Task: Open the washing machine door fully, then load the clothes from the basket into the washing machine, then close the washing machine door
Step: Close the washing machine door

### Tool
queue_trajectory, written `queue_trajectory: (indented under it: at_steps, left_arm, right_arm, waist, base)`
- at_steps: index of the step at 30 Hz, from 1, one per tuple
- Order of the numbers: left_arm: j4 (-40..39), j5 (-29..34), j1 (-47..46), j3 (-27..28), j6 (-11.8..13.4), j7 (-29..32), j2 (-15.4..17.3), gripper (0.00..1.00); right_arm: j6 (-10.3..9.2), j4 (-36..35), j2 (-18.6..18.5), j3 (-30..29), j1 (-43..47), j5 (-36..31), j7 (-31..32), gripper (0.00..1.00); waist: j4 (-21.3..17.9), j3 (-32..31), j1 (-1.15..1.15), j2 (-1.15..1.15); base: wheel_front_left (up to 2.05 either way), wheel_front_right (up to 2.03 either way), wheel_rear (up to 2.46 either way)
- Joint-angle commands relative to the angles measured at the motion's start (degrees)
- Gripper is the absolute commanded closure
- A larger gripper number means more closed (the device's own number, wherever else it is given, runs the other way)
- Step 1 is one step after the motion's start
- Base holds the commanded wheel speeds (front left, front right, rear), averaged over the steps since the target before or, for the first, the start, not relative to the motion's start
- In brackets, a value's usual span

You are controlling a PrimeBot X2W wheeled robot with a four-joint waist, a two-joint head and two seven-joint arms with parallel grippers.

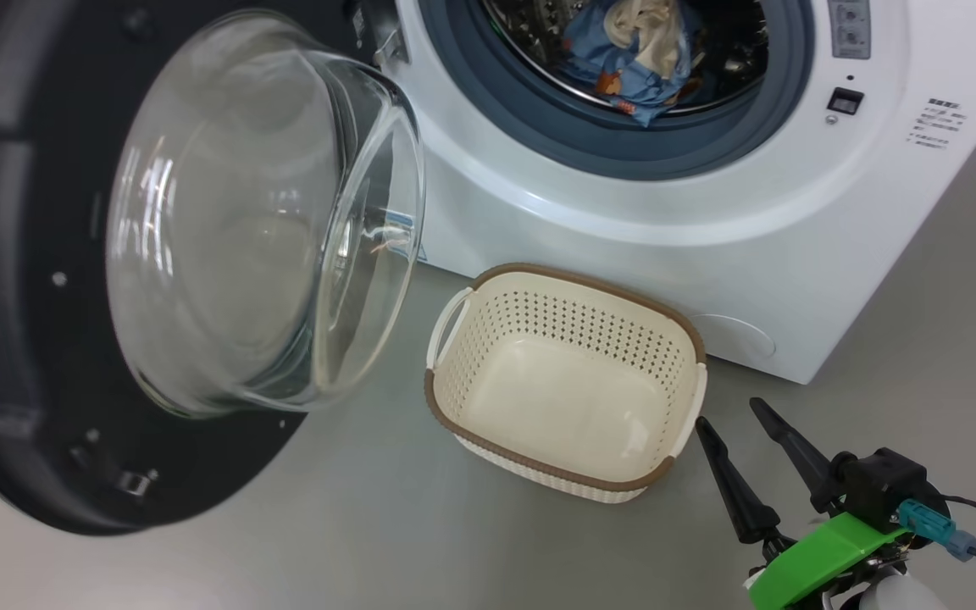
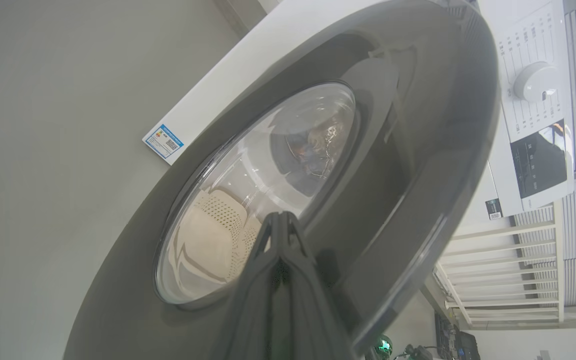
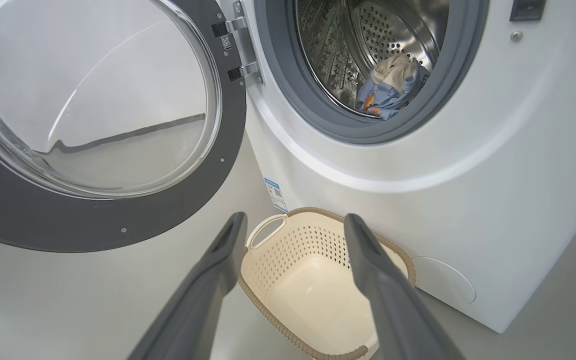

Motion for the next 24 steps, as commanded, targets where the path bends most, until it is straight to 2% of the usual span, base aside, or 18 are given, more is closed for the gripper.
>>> queue_trajectory:
  at_steps: [1, 10, 19, 24]
  left_arm:
    - [-3.0, -0.4, -0.1, 1.8, -0.2, 1.3, 2.6, 1.0]
    - [-12.5, -0.9, 2.6, 1.4, -0.2, 5.0, -1.0, 1.0]
    - [-18.7, 0.3, 3.2, -0.3, -0.2, 6.6, -5.0, 1.0]
    - [-19.9, 1.5, 2.3, -1.3, -0.2, 6.2, -7.6, 1.0]
  right_arm:
    - [0.09, -1.6, 0.2, 0.9, 1.1, 0.0, -0.7, 0.0]
    - [0.09, -2.0, 1.2, -0.3, 2.0, 0.0, -0.7, 0.0]
    - [0.09, -2.6, 2.3, -1.3, 2.9, -0.1, -0.7, 0.0]
    - [0.09, -3.2, 3.2, -2.0, 2.9, -0.4, -0.7, 0.0]
  waist:
    - [-0.6, -0.4, 0.0, -0.01]
    - [-3.6, -1.6, 0.0, -0.01]
    - [-8.1, -2.5, 0.0, -0.01]
    - [-12.3, -1.9, 0.0, -0.01]
  base:
    - [0.0, 0.0, 0.0]
    - [0.0, 0.0, 0.0]
    - [0.0, 0.0, 0.0]
    - [0.0, 0.0, 0.0]
